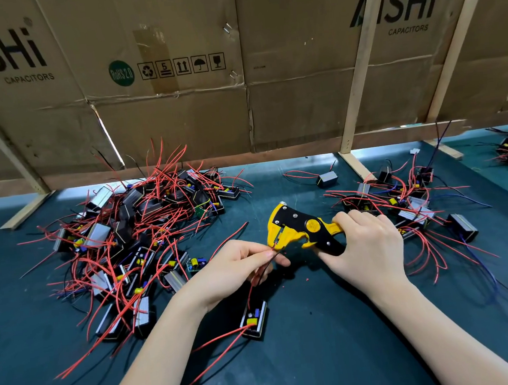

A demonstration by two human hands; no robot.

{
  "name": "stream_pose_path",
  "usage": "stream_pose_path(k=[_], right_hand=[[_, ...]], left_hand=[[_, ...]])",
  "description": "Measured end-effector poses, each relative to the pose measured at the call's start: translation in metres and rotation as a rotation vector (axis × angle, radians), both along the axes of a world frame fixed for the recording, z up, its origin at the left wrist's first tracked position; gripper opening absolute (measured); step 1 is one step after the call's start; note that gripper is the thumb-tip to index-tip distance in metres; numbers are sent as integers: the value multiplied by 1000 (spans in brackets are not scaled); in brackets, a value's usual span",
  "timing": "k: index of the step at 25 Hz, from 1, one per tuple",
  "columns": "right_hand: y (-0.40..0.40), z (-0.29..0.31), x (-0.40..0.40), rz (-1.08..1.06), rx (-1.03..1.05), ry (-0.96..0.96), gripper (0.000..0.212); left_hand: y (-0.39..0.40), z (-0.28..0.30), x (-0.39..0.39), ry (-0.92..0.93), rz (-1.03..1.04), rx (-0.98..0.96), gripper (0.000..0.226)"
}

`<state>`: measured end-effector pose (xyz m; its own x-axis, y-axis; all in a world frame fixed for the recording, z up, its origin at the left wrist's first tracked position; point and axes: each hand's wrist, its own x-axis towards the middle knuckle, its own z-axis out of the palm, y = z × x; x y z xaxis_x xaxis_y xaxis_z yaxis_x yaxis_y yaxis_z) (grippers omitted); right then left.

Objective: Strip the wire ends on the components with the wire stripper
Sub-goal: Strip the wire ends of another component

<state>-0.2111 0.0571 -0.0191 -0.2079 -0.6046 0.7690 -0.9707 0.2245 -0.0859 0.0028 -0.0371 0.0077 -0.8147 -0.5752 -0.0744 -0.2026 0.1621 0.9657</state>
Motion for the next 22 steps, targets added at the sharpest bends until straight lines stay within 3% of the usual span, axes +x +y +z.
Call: stream_pose_path(k=[22], right_hand=[[-3, -4, -3, 38, -54, -8, 44]], left_hand=[[2, 7, 3, -32, -22, -38, 32]])
